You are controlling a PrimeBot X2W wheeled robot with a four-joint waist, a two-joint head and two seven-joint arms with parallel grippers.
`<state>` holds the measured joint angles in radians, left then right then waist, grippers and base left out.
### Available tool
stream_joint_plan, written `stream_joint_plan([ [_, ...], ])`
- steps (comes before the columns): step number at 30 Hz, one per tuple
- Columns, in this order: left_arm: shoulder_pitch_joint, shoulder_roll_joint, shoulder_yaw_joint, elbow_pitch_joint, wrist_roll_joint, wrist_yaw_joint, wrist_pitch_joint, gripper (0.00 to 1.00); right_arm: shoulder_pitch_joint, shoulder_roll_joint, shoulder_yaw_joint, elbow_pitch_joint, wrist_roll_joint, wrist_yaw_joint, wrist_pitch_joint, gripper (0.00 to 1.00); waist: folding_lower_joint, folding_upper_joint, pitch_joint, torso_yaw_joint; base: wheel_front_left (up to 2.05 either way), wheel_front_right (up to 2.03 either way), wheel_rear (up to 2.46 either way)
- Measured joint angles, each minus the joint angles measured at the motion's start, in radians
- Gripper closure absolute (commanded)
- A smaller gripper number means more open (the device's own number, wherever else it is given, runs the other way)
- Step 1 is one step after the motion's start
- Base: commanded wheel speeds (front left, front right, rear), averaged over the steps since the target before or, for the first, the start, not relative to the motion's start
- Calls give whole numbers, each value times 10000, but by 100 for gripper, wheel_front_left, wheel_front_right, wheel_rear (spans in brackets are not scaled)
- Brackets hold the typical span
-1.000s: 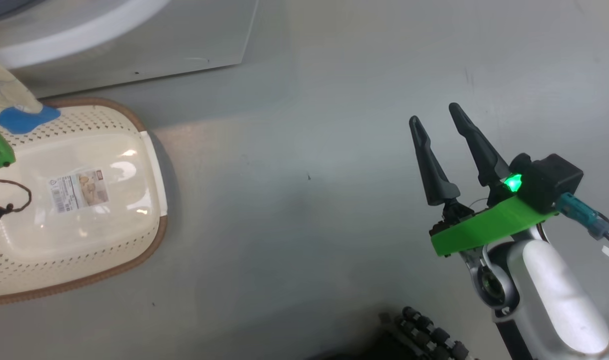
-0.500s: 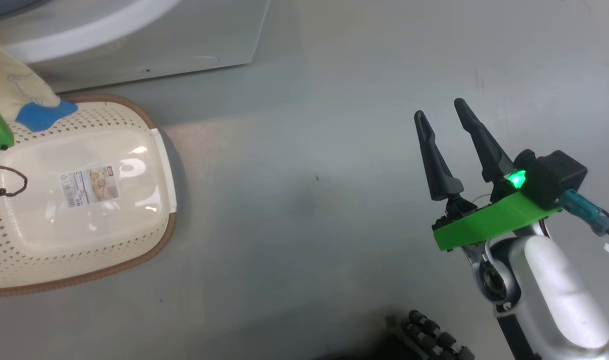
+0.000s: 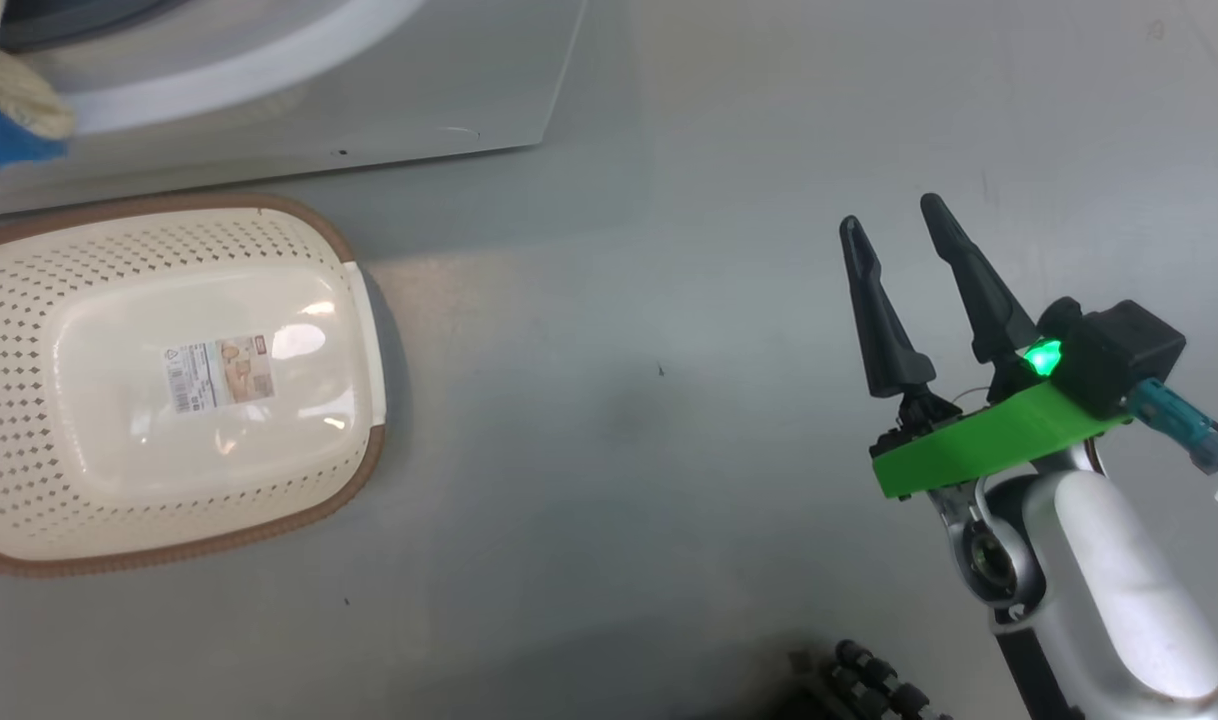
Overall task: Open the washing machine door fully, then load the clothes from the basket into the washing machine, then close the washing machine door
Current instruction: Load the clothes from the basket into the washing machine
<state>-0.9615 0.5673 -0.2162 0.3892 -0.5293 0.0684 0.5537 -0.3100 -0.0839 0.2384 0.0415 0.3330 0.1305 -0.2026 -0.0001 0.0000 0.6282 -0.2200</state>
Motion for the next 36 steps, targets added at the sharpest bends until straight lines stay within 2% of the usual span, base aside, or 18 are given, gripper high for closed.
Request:
stream_joint_plan([
  [3,-25,481,236,-696,-4,90,418,100,1,21,113,0,0,0,0,0,0,0,53,-87,0,0,0],
  [7,-461,794,504,-989,109,550,481,100,-27,42,334,13,81,0,-13,0,1,0,225,-312,0,0,0],
  [9,-988,1012,594,-991,456,748,151,100,-49,71,453,58,182,0,-117,0,1,0,392,-558,0,0,0],
  [15,-2036,1469,550,-303,1152,681,-828,100,-173,182,752,299,391,0,-291,0,1,0,828,-1122,0,0,0],
  [24,-4154,2130,178,1162,2378,213,-3091,100,-734,245,1239,533,794,0,-454,0,2,0,1626,-2032,0,0,0],
  [31,-5486,2165,-234,1916,3237,198,-5319,100,-934,295,1356,673,986,0,-497,0,3,0,2210,-2501,0,0,0],
  [36,-6440,2075,-401,2238,3616,265,-6930,100,-1059,311,1369,639,989,0,-497,0,3,0,2464,-2576,0,0,0],
])
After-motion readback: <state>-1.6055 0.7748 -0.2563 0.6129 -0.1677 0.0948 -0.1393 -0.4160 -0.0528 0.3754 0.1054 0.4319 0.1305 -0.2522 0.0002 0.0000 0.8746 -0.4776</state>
